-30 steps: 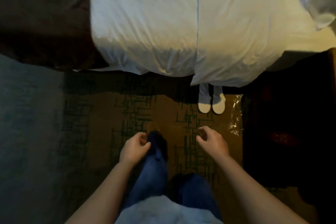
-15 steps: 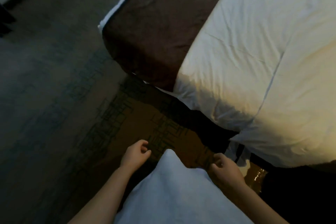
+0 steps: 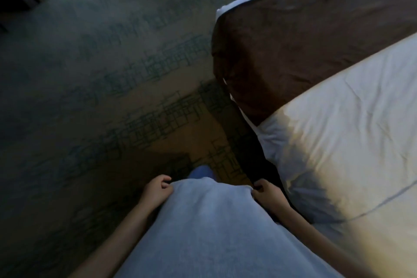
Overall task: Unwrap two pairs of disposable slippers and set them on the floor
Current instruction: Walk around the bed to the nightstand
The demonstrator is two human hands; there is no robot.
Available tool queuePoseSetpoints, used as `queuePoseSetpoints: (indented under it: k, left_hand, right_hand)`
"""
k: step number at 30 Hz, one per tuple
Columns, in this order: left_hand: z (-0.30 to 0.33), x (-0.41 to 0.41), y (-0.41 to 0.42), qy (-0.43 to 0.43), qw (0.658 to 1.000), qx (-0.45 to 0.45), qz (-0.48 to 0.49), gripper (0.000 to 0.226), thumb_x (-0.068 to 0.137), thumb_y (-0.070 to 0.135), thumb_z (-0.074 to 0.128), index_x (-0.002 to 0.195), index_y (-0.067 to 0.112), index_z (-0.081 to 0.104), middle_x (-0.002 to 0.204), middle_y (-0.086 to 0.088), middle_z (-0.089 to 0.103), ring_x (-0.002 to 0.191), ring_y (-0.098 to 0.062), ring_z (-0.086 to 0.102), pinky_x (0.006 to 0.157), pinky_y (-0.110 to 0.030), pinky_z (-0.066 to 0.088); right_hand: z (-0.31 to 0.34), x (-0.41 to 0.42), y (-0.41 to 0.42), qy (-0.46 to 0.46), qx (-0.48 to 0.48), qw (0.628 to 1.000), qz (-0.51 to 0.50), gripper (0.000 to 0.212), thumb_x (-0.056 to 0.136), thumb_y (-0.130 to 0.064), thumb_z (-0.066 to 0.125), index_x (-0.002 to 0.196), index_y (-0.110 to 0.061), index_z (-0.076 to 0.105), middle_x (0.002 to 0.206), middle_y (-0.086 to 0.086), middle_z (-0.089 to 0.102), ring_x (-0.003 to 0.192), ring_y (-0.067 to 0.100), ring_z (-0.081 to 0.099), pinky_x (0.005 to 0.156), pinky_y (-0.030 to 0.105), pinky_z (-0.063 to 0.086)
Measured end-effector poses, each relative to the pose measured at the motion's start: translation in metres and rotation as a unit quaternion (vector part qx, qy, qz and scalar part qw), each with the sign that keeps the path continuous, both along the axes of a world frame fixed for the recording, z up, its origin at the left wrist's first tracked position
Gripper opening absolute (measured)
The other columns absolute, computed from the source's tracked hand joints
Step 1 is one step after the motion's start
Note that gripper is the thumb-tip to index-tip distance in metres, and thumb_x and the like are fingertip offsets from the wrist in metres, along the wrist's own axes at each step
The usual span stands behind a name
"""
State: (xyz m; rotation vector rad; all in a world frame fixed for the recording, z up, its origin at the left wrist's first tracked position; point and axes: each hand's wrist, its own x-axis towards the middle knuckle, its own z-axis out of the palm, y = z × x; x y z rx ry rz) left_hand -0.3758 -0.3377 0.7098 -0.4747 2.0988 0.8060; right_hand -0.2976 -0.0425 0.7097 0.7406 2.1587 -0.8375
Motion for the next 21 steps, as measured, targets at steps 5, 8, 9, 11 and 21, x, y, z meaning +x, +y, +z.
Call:
queuePoseSetpoints:
  k: [5, 8, 9, 11, 21]
  left_hand:
    - [-0.008, -0.015, -0.023, -0.019, 0.995, 0.004, 0.099, 0.04, 0.085, 0.02, 0.06, 0.122, 0.008, 0.053, 0.109, -0.013, 0.061, 0.091, -0.023, 0.058, 0.077, -0.031, 0.046]
    - [-0.016, -0.047, -0.041, -0.025, 0.992, 0.003, 0.125, 0.039, 0.086, 0.018, 0.06, 0.122, 0.005, 0.054, 0.103, -0.012, 0.061, 0.09, -0.023, 0.058, 0.081, -0.034, 0.047]
    - [-0.018, -0.061, -0.047, -0.03, 0.991, 0.004, 0.13, 0.039, 0.086, 0.017, 0.059, 0.123, 0.004, 0.053, 0.101, -0.011, 0.06, 0.09, -0.022, 0.058, 0.082, -0.035, 0.047]
    - [-0.023, -0.1, -0.061, -0.04, 0.992, 0.007, 0.123, 0.038, 0.087, 0.015, 0.057, 0.123, 0.004, 0.052, 0.104, -0.013, 0.06, 0.089, -0.021, 0.057, 0.08, -0.034, 0.047]
    - [0.017, -0.392, -0.102, 0.024, 0.999, 0.014, -0.041, 0.033, 0.088, 0.012, 0.056, 0.12, 0.003, 0.054, 0.108, -0.014, 0.061, 0.091, -0.018, 0.054, 0.076, -0.026, 0.042]
  right_hand:
    - [0.004, -0.087, -0.013, 0.026, -0.042, 0.998, 0.023, 0.034, 0.087, -0.027, 0.054, 0.119, -0.014, 0.054, 0.102, 0.007, 0.065, 0.08, 0.018, 0.059, 0.068, 0.029, 0.048]
    - [0.0, -0.147, -0.022, 0.024, -0.07, 0.997, 0.02, 0.035, 0.09, -0.027, 0.052, 0.123, -0.017, 0.051, 0.091, -0.001, 0.059, 0.067, 0.009, 0.057, 0.051, 0.021, 0.041]
    - [-0.002, -0.167, -0.026, 0.019, -0.076, 0.997, 0.023, 0.037, 0.09, -0.027, 0.052, 0.125, -0.017, 0.049, 0.093, -0.001, 0.059, 0.066, 0.009, 0.057, 0.05, 0.019, 0.041]
    - [-0.007, -0.209, -0.033, 0.013, -0.077, 0.997, 0.028, 0.04, 0.09, -0.027, 0.052, 0.129, -0.017, 0.047, 0.095, -0.001, 0.059, 0.068, 0.009, 0.058, 0.052, 0.019, 0.043]
    - [0.01, -0.391, -0.077, 0.039, 0.005, 0.999, 0.028, 0.045, 0.091, -0.027, 0.052, 0.133, -0.015, 0.044, 0.113, 0.006, 0.063, 0.078, 0.012, 0.052, 0.06, 0.025, 0.039]
